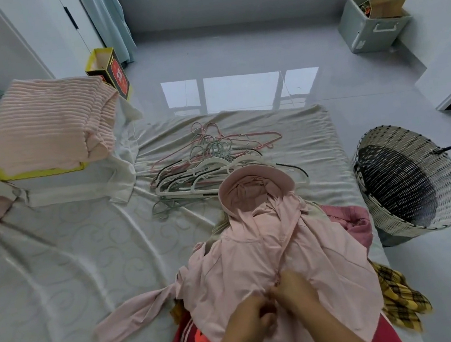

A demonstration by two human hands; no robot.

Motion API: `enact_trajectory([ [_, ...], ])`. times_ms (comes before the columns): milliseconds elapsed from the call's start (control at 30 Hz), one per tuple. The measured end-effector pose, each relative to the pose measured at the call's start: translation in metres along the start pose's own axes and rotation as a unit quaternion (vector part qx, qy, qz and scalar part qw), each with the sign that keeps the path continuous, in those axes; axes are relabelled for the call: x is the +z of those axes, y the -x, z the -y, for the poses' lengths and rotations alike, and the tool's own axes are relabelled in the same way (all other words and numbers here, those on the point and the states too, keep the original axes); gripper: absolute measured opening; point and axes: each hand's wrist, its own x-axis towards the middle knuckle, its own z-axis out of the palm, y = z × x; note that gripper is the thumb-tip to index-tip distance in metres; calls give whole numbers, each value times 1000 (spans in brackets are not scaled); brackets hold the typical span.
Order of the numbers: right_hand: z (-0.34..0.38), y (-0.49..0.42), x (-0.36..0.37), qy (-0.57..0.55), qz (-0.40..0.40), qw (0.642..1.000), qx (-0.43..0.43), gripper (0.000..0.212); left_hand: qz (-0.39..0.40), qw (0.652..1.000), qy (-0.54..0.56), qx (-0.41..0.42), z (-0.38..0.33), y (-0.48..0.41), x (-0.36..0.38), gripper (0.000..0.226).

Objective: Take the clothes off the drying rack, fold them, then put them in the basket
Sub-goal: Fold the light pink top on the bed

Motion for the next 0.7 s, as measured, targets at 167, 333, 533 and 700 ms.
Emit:
enact_trajectory([
  [167,-4,1,3,20,-33,999,24,27,3,998,61,-6,7,-9,10,21],
  [333,0,2,-7,-171,37,984,17,6,-21,994,103,-8,12,-12,17,33],
  [533,13,17,-57,-330,143,933,-27,21,-153,977,148,31,-7,-27,9,25],
  [700,19,6,-82,-446,149,883,-2,25,-90,985,144,12,-19,-25,-1,42],
])
